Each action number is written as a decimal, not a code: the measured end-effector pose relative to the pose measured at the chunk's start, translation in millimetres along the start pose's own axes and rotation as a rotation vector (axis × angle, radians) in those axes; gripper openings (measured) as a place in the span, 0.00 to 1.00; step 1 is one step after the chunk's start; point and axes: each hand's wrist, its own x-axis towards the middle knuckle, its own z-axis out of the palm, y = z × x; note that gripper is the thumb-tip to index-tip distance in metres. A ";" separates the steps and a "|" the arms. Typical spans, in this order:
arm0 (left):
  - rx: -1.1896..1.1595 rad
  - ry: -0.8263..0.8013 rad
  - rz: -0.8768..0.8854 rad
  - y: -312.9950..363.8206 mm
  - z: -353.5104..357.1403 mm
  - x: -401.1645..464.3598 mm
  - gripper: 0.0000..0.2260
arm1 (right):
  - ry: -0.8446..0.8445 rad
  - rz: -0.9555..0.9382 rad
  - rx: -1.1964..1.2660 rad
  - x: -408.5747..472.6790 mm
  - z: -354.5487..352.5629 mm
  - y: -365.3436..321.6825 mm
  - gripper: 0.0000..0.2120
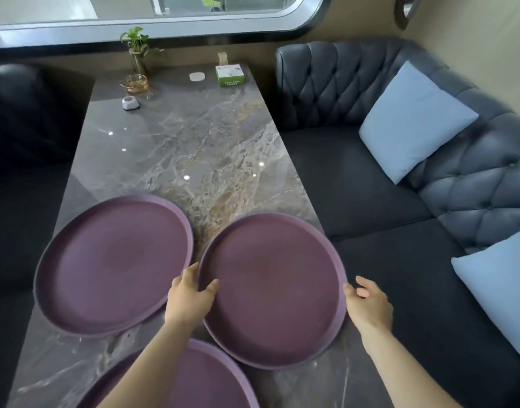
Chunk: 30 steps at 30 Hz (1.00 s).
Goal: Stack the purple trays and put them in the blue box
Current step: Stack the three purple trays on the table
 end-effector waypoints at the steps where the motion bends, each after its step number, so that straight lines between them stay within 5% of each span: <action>1: -0.039 -0.002 -0.036 0.7 4.6 2.3 0.35 | -0.033 -0.015 0.040 3.2 4.0 -2.4 0.27; 6: -0.274 -0.019 -0.102 8.3 19.0 5.2 0.41 | -0.209 -0.014 0.184 2.7 21.1 -6.8 0.35; 15: -0.484 -0.058 0.031 13.6 -2.1 -15.5 0.36 | 0.049 0.089 0.357 -31.3 2.8 -22.2 0.32; 19: -0.225 0.224 0.094 -5.8 -45.0 -53.4 0.14 | 0.280 0.042 0.118 -90.6 -7.6 -10.4 0.19; 22: -0.118 0.291 0.118 -52.4 -86.5 -80.1 0.04 | 0.313 -0.016 -0.023 -145.9 0.9 14.9 0.09; 25: -0.003 0.278 0.101 -116.6 -122.7 -96.2 0.01 | 0.267 -0.053 -0.113 -202.3 27.2 42.9 0.03; 30: 0.079 0.215 -0.013 -207.1 -158.0 -117.9 0.04 | 0.162 -0.083 -0.166 -275.7 73.1 78.6 0.08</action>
